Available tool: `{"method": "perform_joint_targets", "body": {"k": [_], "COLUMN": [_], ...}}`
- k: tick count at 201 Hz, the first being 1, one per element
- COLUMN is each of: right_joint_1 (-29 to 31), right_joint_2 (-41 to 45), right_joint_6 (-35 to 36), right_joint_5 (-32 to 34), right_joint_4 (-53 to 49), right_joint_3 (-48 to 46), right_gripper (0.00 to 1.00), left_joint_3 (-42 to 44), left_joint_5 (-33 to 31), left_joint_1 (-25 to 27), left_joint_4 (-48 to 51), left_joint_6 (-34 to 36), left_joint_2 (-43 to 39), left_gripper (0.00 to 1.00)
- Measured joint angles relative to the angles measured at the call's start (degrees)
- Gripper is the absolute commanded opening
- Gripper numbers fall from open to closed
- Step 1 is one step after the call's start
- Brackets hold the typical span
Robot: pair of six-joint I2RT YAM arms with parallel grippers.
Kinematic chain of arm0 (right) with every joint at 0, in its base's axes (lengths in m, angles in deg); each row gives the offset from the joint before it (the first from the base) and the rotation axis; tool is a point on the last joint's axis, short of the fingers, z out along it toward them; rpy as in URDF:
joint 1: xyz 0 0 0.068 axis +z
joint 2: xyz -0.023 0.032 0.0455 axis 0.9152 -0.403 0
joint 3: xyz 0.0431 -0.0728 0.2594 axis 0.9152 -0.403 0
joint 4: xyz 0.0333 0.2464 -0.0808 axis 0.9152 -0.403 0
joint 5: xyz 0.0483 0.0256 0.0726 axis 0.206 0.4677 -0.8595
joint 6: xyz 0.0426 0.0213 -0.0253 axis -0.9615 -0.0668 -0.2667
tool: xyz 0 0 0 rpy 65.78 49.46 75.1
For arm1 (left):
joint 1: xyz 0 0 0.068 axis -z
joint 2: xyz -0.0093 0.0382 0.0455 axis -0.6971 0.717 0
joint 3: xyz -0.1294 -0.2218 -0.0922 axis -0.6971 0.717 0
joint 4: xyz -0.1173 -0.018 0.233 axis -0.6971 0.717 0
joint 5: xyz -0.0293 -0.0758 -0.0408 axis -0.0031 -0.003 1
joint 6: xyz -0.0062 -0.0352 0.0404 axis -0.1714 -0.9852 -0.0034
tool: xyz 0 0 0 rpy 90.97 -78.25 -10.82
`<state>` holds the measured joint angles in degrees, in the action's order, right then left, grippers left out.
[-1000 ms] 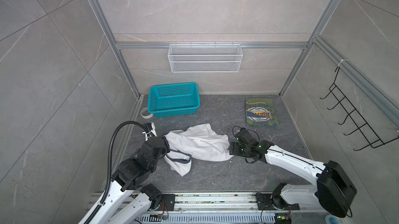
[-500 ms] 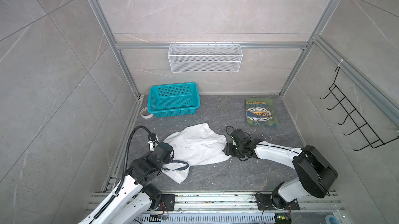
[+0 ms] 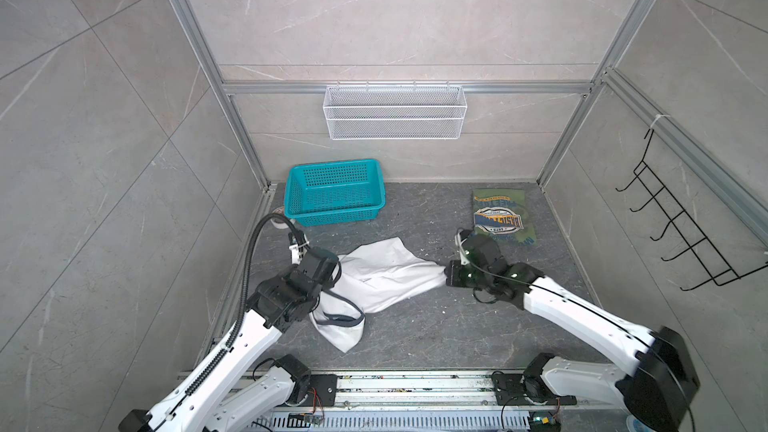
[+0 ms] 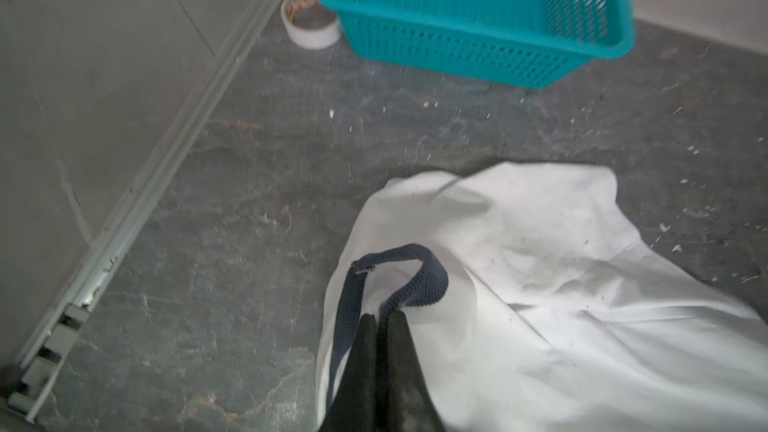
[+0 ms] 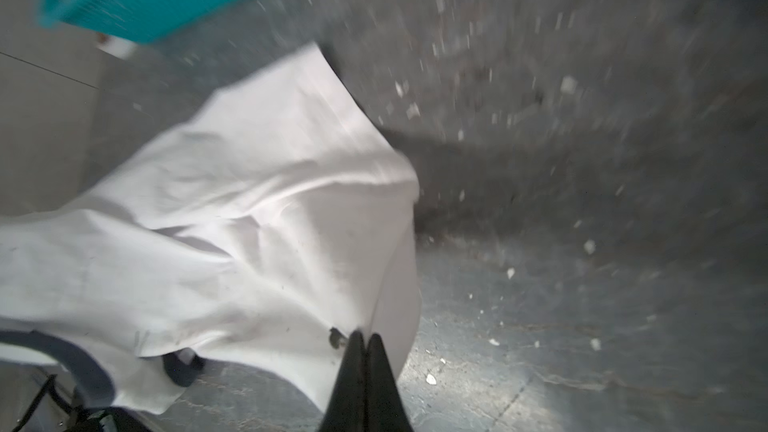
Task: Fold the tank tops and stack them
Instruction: 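Lift the white tank top with both grippers and stretch it apart, then lay the white tank top flat on the table with both grippers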
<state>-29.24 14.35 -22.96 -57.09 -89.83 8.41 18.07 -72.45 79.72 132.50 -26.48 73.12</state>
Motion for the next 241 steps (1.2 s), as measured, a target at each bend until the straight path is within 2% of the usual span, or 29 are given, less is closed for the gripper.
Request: {"method": "perform_joint_targets", "body": {"k": [40, 57, 74, 101, 120, 148, 168, 190, 196, 205, 218, 241], "right_joint_1": [-0.6, -0.7, -0.7, -0.7, -0.7, -0.7, -0.7, -0.7, -0.7, -0.7, -0.7, -0.7], "right_joint_2": [9.6, 12.8, 15.0, 16.8, 17.2, 17.1, 16.5, 16.6, 16.6, 16.5, 16.2, 16.4], "right_joint_6": [7.8, 9.7, 10.4, 10.7, 9.4, 4.8, 0.6, -4.1, -5.4, -7.0, -8.6, -9.2], "right_joint_5": [10.7, 14.0, 16.5, 18.5, 18.1, 13.6, 9.7, 5.5, 4.5, 3.2, 2.1, 2.3], "right_joint_4": [-8.3, -10.3, -12.2, -13.9, -15.0, -15.6, -15.8, -15.7, -15.6, -15.5, -15.4, -15.7], "right_joint_3": [24.4, 27.8, 27.3, 20.4, 12.0, -3.7, -14.0, -21.8, -23.4, -24.9, -26.1, -25.5], "right_gripper": [0.0, 0.0, 0.0, 0.0, 0.0, 0.0, 0.0, 0.0, 0.07, 0.22, 0.44, 0.62], "left_joint_3": [-20.2, -24.8, -24.3, -14.4, -2.1, 16.0, 24.4, 29.0, 29.7, 30.2, 30.3, 28.5], "left_joint_5": [-0.9, -0.5, 0.2, 1.2, 3.7, 11.2, 15.6, 18.8, 19.3, 20.0, 20.5, 19.8], "left_joint_1": [-0.5, -0.5, -0.5, -0.5, -0.5, -0.7, -0.7, -0.7, -0.7, -0.8, -0.8, -0.8], "left_joint_4": [-5.1, -8.4, -10.0, -11.4, -11.6, -11.1, -9.4, -8.3, -8.2, -7.7, -7.3, -6.1], "left_joint_6": [10.4, 13.5, 14.9, 14.2, 10.6, 2.7, -2.7, -8.1, -9.4, -10.6, -12.3, -12.6], "left_joint_2": [2.4, 1.8, 0.3, -2.3, -2.9, -1.4, -1.2, -4.2, -5.5, -7.4, -9.4, -10.1], "left_gripper": [0.0, 0.0, 0.0, 0.0, 0.0, 0.03, 0.11, 0.35, 0.42, 0.53, 0.62, 0.73]}}
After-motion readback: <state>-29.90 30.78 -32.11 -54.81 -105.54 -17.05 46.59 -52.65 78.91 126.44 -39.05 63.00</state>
